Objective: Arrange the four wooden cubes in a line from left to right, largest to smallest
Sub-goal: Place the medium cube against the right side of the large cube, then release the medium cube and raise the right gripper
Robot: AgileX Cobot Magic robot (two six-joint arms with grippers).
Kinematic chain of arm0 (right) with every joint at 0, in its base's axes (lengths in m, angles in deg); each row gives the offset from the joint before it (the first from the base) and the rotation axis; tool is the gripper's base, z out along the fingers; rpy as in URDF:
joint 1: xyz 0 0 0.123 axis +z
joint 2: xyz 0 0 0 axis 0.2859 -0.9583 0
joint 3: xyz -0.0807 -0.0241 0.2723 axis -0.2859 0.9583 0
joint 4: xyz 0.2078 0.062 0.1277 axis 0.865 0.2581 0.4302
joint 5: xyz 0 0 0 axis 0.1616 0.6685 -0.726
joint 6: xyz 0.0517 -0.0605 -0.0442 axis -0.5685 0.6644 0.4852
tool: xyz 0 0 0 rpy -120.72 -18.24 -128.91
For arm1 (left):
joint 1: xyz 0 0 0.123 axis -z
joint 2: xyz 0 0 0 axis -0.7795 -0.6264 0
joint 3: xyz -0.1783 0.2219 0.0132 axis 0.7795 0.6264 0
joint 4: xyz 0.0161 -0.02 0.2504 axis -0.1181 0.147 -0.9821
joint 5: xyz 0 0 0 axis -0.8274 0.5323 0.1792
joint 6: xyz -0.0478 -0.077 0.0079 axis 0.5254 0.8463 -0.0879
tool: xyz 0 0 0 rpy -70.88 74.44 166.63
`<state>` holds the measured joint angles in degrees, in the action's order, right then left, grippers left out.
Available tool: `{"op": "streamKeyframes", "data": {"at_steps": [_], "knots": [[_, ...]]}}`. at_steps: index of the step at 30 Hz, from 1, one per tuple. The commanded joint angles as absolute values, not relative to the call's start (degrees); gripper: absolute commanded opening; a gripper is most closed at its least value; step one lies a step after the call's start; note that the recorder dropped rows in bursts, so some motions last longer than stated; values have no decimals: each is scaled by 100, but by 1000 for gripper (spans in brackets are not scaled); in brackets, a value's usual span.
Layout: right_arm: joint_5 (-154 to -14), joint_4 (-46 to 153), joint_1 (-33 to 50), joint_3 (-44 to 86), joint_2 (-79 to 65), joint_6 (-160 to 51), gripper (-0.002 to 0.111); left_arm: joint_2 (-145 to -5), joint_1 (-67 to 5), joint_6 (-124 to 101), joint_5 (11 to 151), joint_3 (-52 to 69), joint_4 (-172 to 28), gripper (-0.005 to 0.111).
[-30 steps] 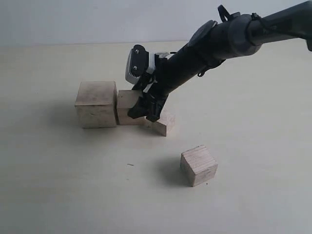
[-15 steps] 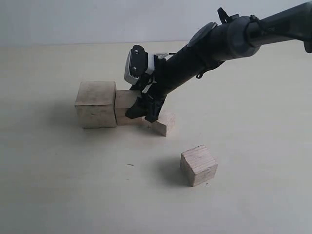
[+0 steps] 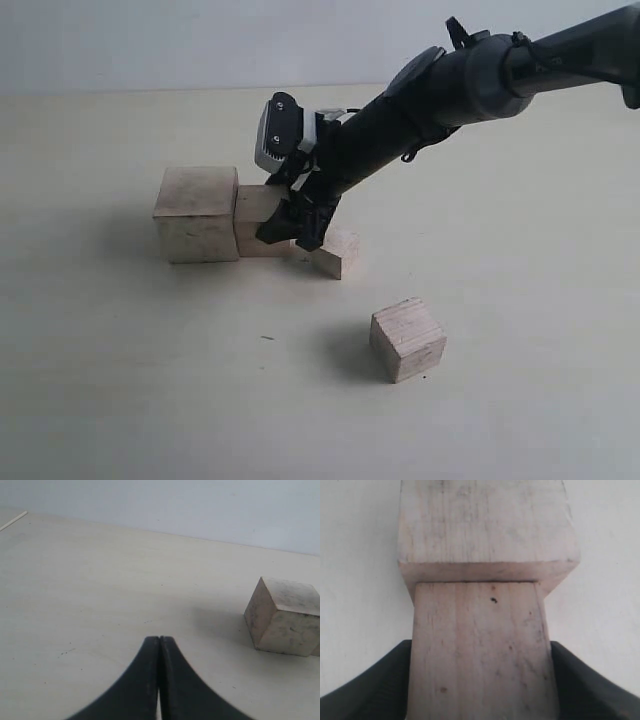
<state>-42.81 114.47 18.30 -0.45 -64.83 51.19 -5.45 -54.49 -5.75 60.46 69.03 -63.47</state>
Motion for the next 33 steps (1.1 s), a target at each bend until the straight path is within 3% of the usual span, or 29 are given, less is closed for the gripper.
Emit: {"op": "streamKeyframes", "data": {"at_steps": [1, 8, 12, 23, 33], "knots": [[-4233, 11360, 1825, -5, -6582, 5190, 27, -513, -5465, -589, 6086, 6901, -6380, 0], [-4244, 11582, 1825, -5, -6582, 5190, 70, -513, -5465, -589, 6086, 6901, -6380, 0], [-4326, 11662, 1825, -5, -6582, 5179, 83, -513, -5465, -589, 6086, 6901, -6380, 0], [-4326, 11447, 1825, -5, -6220, 5092, 87, -513, -5465, -589, 6086, 6901, -6380, 0], [-4255, 9988, 1825, -5, -5196, 2407, 86, -513, -5465, -589, 6086, 6901, -6380, 0]]}}
